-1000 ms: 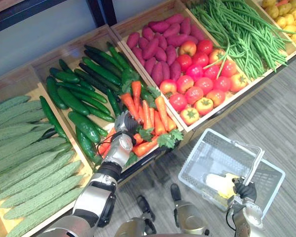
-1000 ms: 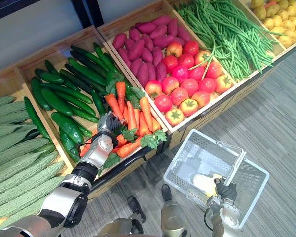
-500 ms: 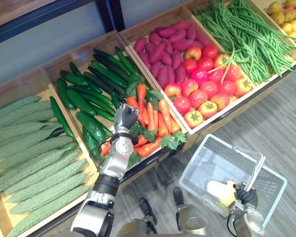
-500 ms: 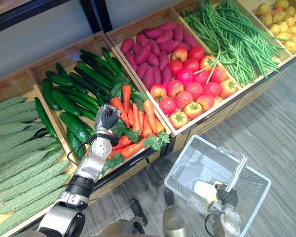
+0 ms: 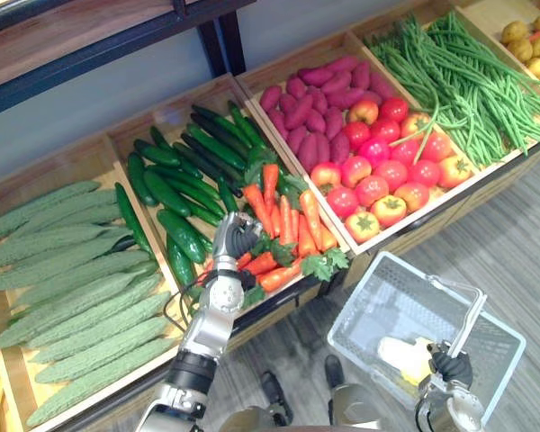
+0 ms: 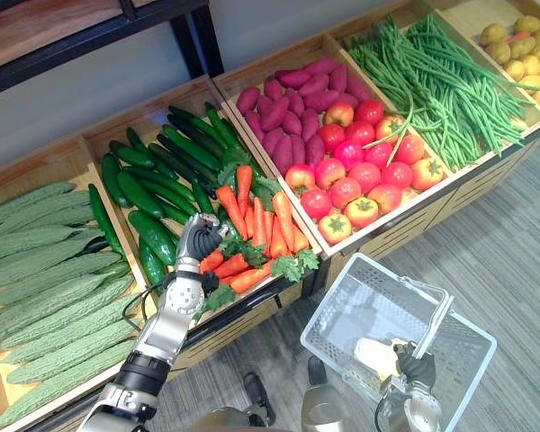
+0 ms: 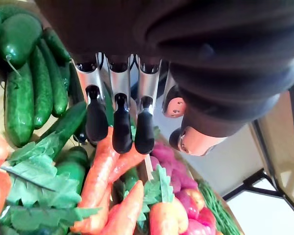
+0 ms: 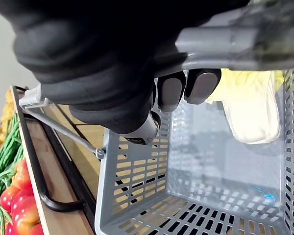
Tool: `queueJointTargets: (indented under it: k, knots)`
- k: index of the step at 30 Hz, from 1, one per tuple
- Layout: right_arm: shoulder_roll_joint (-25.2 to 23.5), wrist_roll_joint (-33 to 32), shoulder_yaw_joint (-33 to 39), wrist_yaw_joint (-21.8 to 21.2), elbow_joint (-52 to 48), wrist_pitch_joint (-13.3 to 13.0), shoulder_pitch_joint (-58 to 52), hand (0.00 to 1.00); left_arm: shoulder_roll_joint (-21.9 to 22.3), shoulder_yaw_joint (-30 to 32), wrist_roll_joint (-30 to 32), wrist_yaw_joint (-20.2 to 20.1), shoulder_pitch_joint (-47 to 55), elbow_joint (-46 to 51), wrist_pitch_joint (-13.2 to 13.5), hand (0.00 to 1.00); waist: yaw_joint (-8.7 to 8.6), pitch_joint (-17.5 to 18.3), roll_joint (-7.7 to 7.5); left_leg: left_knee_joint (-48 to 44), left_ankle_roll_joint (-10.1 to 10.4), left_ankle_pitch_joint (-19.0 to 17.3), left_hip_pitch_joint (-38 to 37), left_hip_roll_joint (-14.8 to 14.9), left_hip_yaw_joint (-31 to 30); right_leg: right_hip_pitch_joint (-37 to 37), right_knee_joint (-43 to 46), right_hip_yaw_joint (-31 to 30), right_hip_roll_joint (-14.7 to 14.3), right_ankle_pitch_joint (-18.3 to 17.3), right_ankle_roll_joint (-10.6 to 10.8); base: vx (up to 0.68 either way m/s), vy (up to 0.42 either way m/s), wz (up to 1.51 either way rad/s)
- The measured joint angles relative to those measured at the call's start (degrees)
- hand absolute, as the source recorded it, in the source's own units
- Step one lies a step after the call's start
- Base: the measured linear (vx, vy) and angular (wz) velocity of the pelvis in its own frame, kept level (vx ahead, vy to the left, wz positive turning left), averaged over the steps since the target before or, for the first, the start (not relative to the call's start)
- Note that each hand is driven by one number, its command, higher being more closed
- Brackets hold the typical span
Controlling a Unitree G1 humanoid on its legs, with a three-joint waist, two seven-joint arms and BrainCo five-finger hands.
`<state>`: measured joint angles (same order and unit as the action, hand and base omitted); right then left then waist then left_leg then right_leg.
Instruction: Pick vegetable in the basket
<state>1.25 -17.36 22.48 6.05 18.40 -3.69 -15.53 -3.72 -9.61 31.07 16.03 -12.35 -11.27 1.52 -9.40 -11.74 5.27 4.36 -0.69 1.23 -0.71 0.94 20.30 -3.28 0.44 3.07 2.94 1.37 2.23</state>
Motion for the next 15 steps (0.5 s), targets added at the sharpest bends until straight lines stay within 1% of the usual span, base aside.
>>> queueJointTargets:
  k: [1,2,4,6,8,9,11,15]
  knots:
    - [0.00,-0.01,0.09,0.03,0.79,-0.01,-0.20,1.00,-0.10,-0.13,0.00,-0.75,0.42,0.00,0.23,0.00,0.75,0.56,-0.04,0.01,0.00,0.00,-0.06,0.01,0.02,0.08,-0.06,-0.01,-0.02,0.00,0.00,0.00,0.000,0.00]
    - [0.00,-0.01,0.12,0.03,1.16,-0.01,-0.41,1.00,-0.31,-0.42,0.00,-1.03,0.46,0.00,0.40,0.00,0.90,0.90,-0.10,0.01,0.00,0.00,-0.06,0.02,-0.05,0.13,-0.07,0.05,-0.02,0.00,0.00,-0.01,-0.010,0.05]
    - [-0.01,0.00,0.03,0.01,1.62,0.00,-0.39,1.00,-1.84,-1.35,0.01,-1.17,0.95,0.00,1.16,0.00,0.93,1.25,-0.17,-0.01,0.01,0.01,-0.16,0.01,-0.36,0.38,-0.08,0.27,0.01,0.00,0.00,-0.01,-0.008,0.07]
    - [-0.02,0.01,-0.15,-0.07,1.69,0.00,-0.48,1.00,-3.18,-1.44,0.12,-2.29,2.26,-0.01,1.57,0.00,0.81,1.25,-0.17,-0.10,0.02,0.03,-0.49,-0.04,-0.69,0.92,-0.15,0.98,0.05,0.01,0.01,-0.02,-0.007,0.08]
    - [-0.01,0.01,-0.21,-0.05,2.76,-0.01,-0.44,1.00,-4.66,-1.63,1.32,-3.57,3.43,-0.15,1.61,0.00,0.83,1.91,-0.77,0.10,0.37,0.28,-0.60,-0.05,-1.27,1.25,-0.48,1.67,0.06,0.01,0.00,-0.03,-0.016,0.12]
    - [-0.01,0.01,-0.39,-0.05,3.18,-0.01,-0.30,1.00,-5.19,-1.98,1.83,-3.60,3.46,-0.52,1.61,0.00,0.86,2.20,-1.07,0.49,0.58,0.45,-0.64,-0.03,-1.42,1.17,-0.59,1.69,0.01,0.04,-0.03,-0.03,-0.018,0.12]
    - [-0.08,0.07,-0.57,-0.07,3.32,0.00,-0.17,1.00,-6.41,-3.68,4.78,-3.70,3.40,-2.35,1.74,0.00,0.86,2.61,-1.76,0.94,0.44,0.93,-0.69,-0.01,-1.75,1.11,-1.11,1.83,-0.08,0.19,-0.23,-0.03,-0.014,0.07]
    - [-0.05,0.10,-0.51,-0.07,3.31,-0.07,0.08,1.00,-7.00,-5.46,8.16,-4.88,3.31,-6.16,1.74,0.00,0.71,2.87,-2.10,0.95,0.44,0.93,-0.47,-0.03,-1.49,1.09,-1.90,1.80,-0.11,0.66,-0.22,0.00,-0.001,-0.04]
